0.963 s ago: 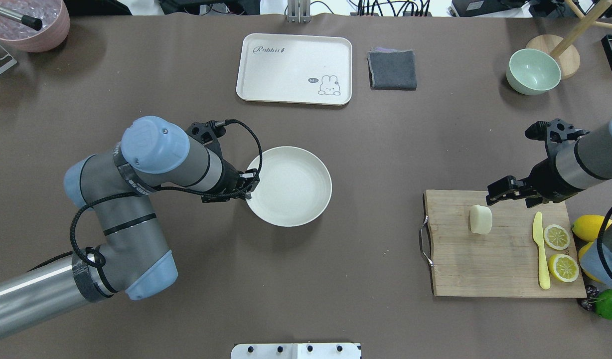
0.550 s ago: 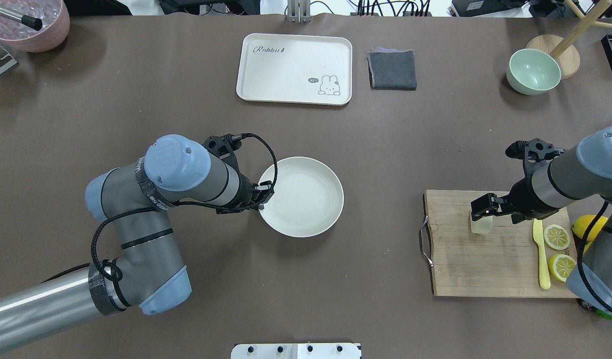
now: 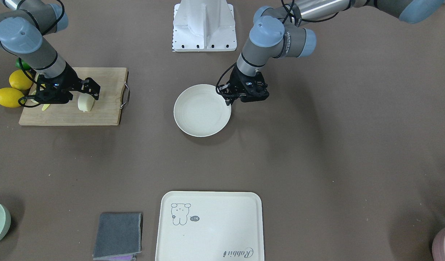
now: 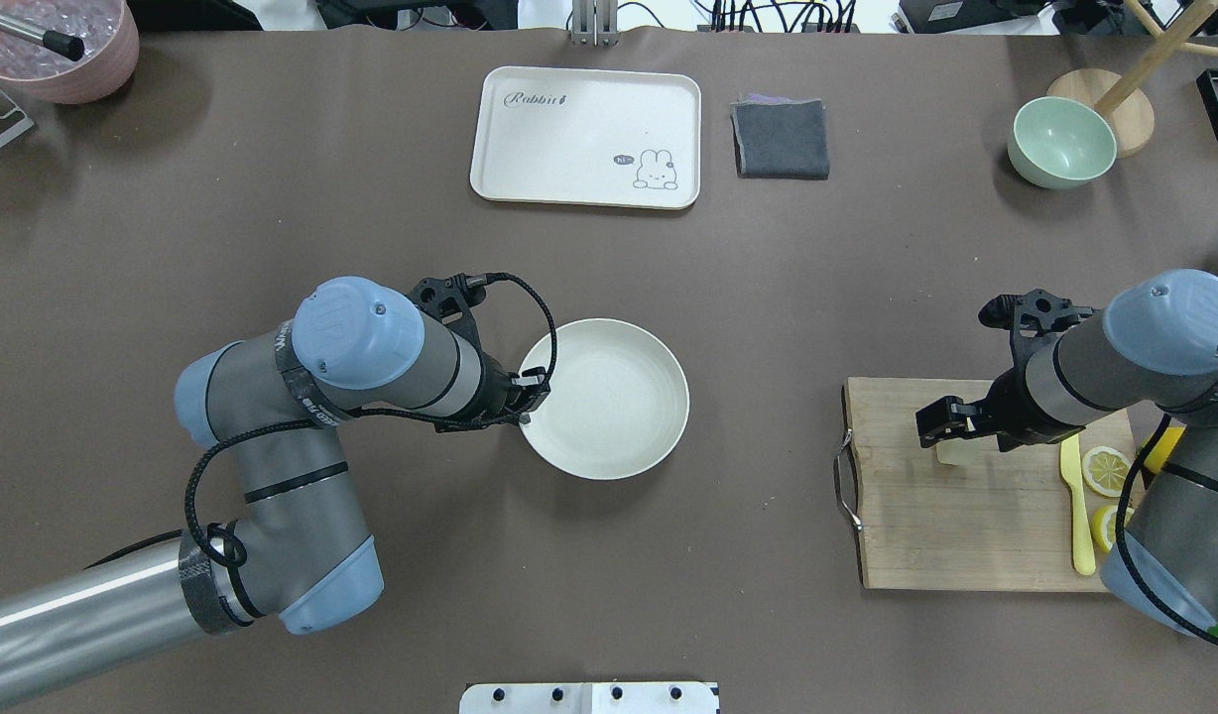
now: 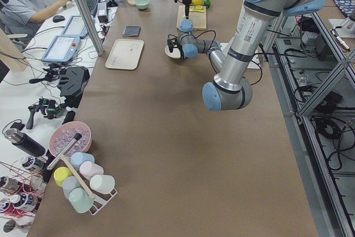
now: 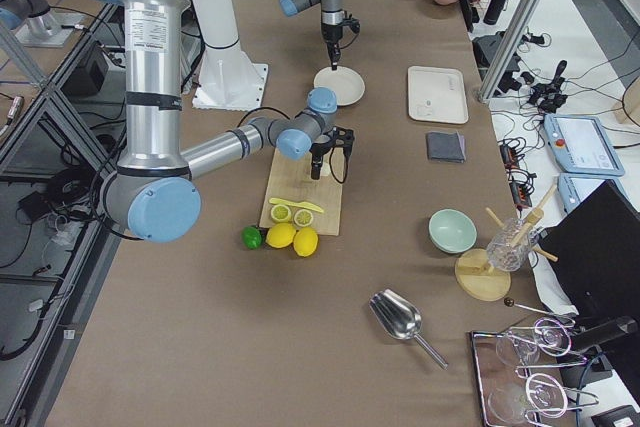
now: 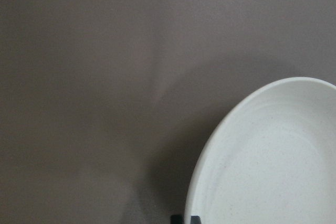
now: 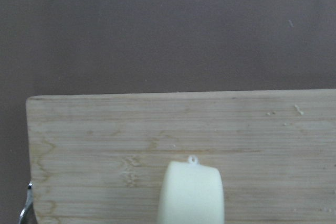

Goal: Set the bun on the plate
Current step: 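Lower the right gripper and grasp the white bun on the cutting board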

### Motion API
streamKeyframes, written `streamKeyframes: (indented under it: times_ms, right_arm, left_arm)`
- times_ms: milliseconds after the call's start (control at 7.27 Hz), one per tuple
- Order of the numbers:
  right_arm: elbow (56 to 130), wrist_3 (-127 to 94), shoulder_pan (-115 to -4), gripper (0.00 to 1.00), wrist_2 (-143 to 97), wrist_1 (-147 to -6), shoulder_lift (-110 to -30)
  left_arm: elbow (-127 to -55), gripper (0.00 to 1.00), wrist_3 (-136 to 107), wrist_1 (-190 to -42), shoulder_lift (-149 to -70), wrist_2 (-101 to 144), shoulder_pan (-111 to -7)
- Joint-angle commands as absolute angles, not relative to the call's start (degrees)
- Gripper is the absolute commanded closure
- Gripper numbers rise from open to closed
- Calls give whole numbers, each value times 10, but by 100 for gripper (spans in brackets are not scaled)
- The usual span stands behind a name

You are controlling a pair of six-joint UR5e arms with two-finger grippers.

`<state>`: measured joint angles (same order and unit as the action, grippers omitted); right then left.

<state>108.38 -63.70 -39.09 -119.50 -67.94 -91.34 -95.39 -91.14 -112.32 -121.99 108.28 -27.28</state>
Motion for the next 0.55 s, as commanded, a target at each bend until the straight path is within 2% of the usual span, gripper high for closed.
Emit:
streamKeyframes:
  times_ms: [0,275,413]
  right_arm:
    - [1070,-636,-390,11,-1192,-679,-902]
    - [1067,-632,-391,16,-1191,-679,-902]
    - [1067,-633,-391,23,-1184,-679,-902]
  left_arm:
    - [-954,100,-911,-1123,-1220,1083,-272]
    - [-954,100,-911,-1123,-1224,1083,-272]
    - [-954,14,-910,-1123,-1224,1083,-272]
